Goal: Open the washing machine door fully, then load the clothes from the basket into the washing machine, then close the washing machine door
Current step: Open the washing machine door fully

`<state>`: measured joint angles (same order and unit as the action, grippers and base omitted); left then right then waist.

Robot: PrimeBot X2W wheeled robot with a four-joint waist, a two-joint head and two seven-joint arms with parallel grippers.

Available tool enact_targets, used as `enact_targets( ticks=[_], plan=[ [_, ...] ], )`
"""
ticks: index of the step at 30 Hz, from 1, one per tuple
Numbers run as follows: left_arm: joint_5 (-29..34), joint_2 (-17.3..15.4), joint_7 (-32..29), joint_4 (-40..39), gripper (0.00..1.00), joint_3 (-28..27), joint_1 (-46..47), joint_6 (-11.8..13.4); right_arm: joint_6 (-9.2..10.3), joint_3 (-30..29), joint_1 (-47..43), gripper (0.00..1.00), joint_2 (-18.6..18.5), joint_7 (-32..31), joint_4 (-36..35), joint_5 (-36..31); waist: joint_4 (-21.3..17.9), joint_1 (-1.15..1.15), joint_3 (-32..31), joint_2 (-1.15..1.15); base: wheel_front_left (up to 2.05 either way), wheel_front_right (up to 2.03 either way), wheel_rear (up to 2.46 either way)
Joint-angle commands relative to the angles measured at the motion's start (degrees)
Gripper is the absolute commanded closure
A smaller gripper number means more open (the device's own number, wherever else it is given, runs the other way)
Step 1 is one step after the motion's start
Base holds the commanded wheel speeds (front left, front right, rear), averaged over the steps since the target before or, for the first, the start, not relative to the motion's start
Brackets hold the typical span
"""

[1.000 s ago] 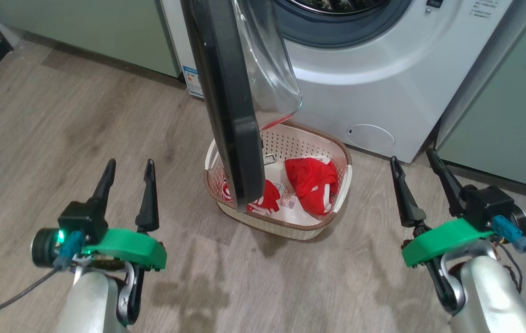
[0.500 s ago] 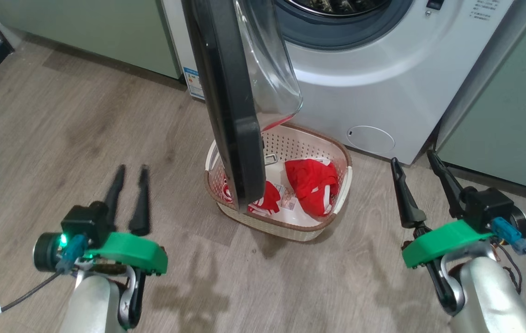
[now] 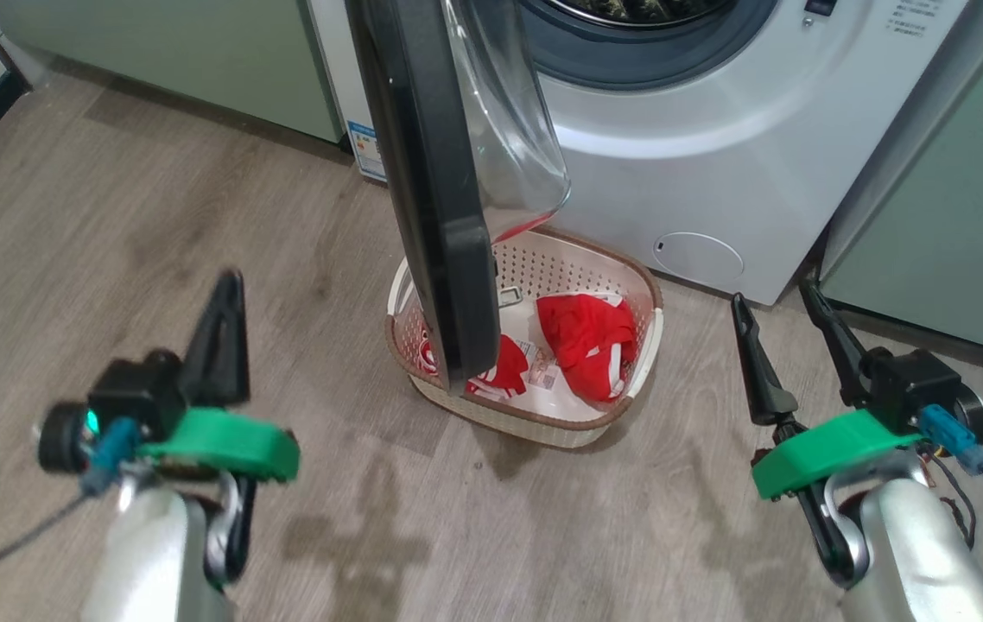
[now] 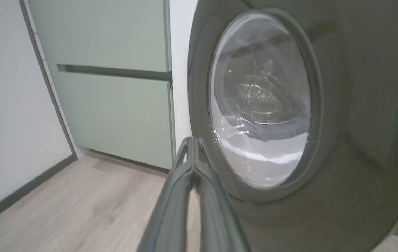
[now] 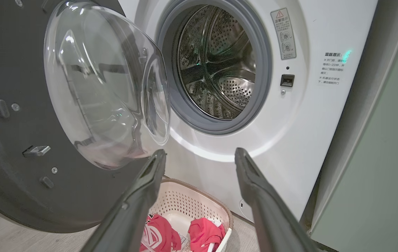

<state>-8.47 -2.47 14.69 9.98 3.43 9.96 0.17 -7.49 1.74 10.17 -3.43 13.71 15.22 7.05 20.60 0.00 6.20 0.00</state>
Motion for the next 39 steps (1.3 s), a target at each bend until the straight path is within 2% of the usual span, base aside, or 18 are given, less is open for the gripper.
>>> enact_targets(
  ticks=[1,6,11,15,19,24,30,34,39],
  plan=[
    [0.86,-1.65,0.31,-3.11,1.00,-2.28,4.27,0.04,0.00,1.03,2.72,0.00,0.55,0.47,-1.60,-0.14,0.08,0.00,0.09,0.00,0.00,0.00,0.00],
    [2.59,-3.10,0.31,-10.01,1.00,-2.38,10.14,0.13,0.00,0.99,2.97,0.00,0.55,0.41,-1.70,-0.33,0.22,0.00,0.25,0.00,0.00,0.00,0.00],
    [3.99,-2.72,0.31,-17.75,1.00,-0.34,16.13,0.29,0.00,0.94,3.20,0.00,0.55,0.30,-1.91,-0.52,0.04,0.00,0.48,0.00,0.00,0.00,0.00],
    [3.66,-1.58,0.26,-21.97,1.00,4.47,18.80,-0.28,0.00,1.13,3.25,0.00,0.55,0.24,-1.90,-0.41,-0.46,0.00,0.57,0.00,0.00,0.00,0.00],
    [1.78,-0.78,-0.23,-24.10,1.00,11.82,19.33,-1.09,0.00,1.42,3.32,0.00,0.55,0.26,-1.91,-0.22,-1.06,0.00,0.91,0.00,0.00,0.00,0.00],
    [-2.48,-0.47,-2.62,-24.02,1.00,21.43,17.10,-0.72,0.00,1.52,3.13,0.00,0.55,0.27,-1.74,0.12,-1.66,0.00,1.21,0.00,0.00,0.00,0.00],
    [-9.24,-0.43,-9.47,-20.40,1.00,33.29,12.85,-0.07,0.00,1.78,2.90,0.00,0.55,0.05,-1.44,0.17,-1.88,0.00,1.65,0.00,0.00,0.00,0.00],
    [-11.59,-0.42,-11.94,-18.81,1.00,36.77,10.89,0.86,0.00,1.92,2.89,0.00,0.55,0.06,-1.25,0.25,-1.82,0.00,1.84,0.00,0.00,0.00,0.00],
    [-11.91,-0.43,-12.52,-17.12,1.00,37.80,9.75,1.58,0.00,2.06,2.85,0.00,0.55,0.07,-1.09,0.30,-1.72,0.00,2.06,0.00,0.00,0.00,0.00]
  ],
)
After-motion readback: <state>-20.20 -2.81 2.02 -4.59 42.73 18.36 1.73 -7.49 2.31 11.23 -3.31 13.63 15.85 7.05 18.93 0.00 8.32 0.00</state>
